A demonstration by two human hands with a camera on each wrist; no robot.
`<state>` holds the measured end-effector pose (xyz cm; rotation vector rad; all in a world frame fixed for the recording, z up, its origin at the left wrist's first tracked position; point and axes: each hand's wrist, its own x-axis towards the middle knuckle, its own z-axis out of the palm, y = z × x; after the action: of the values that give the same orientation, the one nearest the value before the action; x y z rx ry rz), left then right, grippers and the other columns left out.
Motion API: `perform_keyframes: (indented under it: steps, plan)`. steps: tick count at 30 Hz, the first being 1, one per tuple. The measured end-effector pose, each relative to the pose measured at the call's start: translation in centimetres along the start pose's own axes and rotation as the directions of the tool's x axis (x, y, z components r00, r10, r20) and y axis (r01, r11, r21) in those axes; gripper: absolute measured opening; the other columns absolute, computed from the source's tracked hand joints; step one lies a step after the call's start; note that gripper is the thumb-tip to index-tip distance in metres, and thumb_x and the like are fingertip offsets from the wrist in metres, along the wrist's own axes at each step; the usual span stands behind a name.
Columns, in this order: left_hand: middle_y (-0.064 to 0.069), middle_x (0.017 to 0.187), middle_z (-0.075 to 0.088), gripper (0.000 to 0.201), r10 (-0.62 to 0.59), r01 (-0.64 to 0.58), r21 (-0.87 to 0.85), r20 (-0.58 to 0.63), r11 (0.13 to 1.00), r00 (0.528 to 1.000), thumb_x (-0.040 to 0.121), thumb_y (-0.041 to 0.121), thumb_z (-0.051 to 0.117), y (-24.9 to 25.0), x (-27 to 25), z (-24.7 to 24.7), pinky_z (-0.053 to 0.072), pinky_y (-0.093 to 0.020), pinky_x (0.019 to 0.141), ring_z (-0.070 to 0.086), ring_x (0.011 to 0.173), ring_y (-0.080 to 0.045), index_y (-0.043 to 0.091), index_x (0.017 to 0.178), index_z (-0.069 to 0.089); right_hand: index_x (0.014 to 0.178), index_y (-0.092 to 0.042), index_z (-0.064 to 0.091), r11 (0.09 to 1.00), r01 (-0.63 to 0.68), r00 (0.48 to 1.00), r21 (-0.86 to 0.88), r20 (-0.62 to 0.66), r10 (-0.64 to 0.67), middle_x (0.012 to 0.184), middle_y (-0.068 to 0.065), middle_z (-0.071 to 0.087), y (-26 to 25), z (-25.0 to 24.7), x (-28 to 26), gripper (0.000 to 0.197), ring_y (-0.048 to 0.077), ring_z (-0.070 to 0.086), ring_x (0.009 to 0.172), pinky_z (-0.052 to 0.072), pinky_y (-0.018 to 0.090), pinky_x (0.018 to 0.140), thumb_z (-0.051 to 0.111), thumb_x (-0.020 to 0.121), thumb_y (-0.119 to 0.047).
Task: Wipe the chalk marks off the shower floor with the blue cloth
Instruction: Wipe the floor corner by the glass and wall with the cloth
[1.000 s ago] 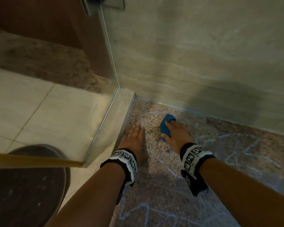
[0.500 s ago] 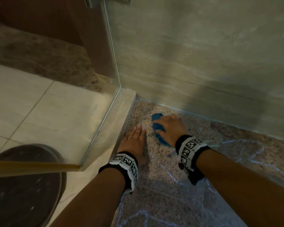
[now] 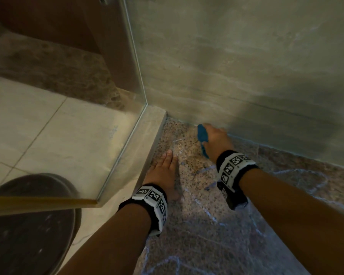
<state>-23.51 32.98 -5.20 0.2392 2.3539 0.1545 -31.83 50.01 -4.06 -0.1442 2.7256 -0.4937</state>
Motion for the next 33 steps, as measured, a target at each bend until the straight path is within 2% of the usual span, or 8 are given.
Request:
perform_keyframes:
  steps: [3,7,12,14,21,26,31,33]
  plan:
    - [-0.001,0.156,-0.031,0.124,-0.003,0.003,-0.011,-0.008,1.000,1.000,0.079,0.054,0.071,0.0,0.0,0.1,0.003,-0.039,0.121,-0.020,0.146,-0.020,0.015,0.150,-0.022,0.144,-0.013,0.031,0.997,0.040,0.999,-0.062,0.017,-0.039,0.146,0.012,0.036,-0.9,0.5,-0.1,0.053,0.030,0.031,0.131,0.026,0.034,0.111,0.045,0.094,-0.004]
    - [-0.003,0.156,-0.031,0.124,-0.005,0.005,0.006,-0.002,1.000,1.000,0.079,0.057,0.069,0.0,0.1,0.2,0.001,-0.039,0.121,-0.020,0.146,-0.020,0.014,0.149,-0.024,0.140,-0.017,0.041,0.967,0.245,0.969,-0.067,0.058,-0.241,0.144,0.002,0.042,-1.2,2.1,-0.6,0.043,0.025,0.032,0.130,0.022,0.030,0.109,0.045,0.098,-0.024]
    - [-0.002,0.156,-0.030,0.123,-0.002,0.002,0.005,0.002,1.000,1.000,0.079,0.056,0.069,0.1,0.0,0.0,0.000,-0.039,0.121,-0.020,0.147,-0.020,0.015,0.150,-0.023,0.137,-0.013,0.041,0.985,0.128,0.990,0.112,-0.080,-0.120,0.135,0.010,0.042,0.1,1.7,0.8,0.046,0.028,0.042,0.124,0.035,0.035,0.104,0.056,0.093,-0.015]
    - [-0.002,0.156,-0.030,0.122,-0.004,0.005,0.009,-0.006,1.000,1.000,0.080,0.054,0.069,0.1,0.0,0.0,-0.002,-0.038,0.121,-0.020,0.146,-0.021,0.015,0.150,-0.023,0.138,-0.011,0.042,0.989,0.108,0.990,0.097,-0.099,-0.099,0.130,0.010,0.041,-0.2,2.3,0.8,0.048,0.028,0.043,0.120,0.035,0.034,0.103,0.056,0.092,-0.017]
    - [-0.003,0.156,-0.031,0.124,-0.011,0.011,0.008,-0.005,1.000,1.000,0.078,0.058,0.069,0.2,0.1,0.1,-0.003,-0.036,0.120,-0.020,0.146,-0.020,0.014,0.149,-0.023,0.133,-0.012,0.051,0.940,0.335,0.941,-0.067,-0.020,-0.337,0.120,0.013,0.047,-0.2,3.2,0.4,0.039,0.033,0.041,0.113,0.034,0.034,0.097,0.051,0.094,-0.012]
    - [-0.001,0.156,-0.030,0.126,-0.007,0.007,-0.018,-0.011,1.000,1.000,0.077,0.057,0.071,0.1,-0.2,0.0,0.000,-0.036,0.121,-0.018,0.147,-0.020,0.015,0.150,-0.023,0.133,-0.020,0.050,0.997,0.073,0.991,-0.031,-0.114,-0.076,0.125,0.014,0.043,-1.0,2.9,2.5,0.039,0.033,0.040,0.117,0.036,0.035,0.099,0.044,0.095,-0.012]
    - [-0.003,0.156,-0.030,0.125,-0.003,0.003,-0.018,-0.019,1.000,1.000,0.077,0.055,0.071,0.2,-0.1,0.0,-0.002,-0.035,0.120,-0.019,0.147,-0.019,0.014,0.149,-0.023,0.134,-0.021,0.049,0.953,0.303,0.952,-0.004,0.052,-0.302,0.123,0.009,0.039,-2.4,4.2,0.9,0.043,0.028,0.034,0.121,0.030,0.033,0.101,0.049,0.094,-0.005]
    - [-0.002,0.156,-0.031,0.127,-0.007,0.007,-0.009,-0.018,1.000,1.000,0.076,0.057,0.071,0.2,-0.1,0.1,-0.001,-0.037,0.121,-0.019,0.147,-0.019,0.014,0.149,-0.024,0.135,-0.022,0.050,0.956,0.285,0.958,-0.077,0.043,-0.282,0.130,0.012,0.041,-1.5,3.5,2.8,0.041,0.033,0.041,0.121,0.036,0.035,0.100,0.048,0.095,-0.011]
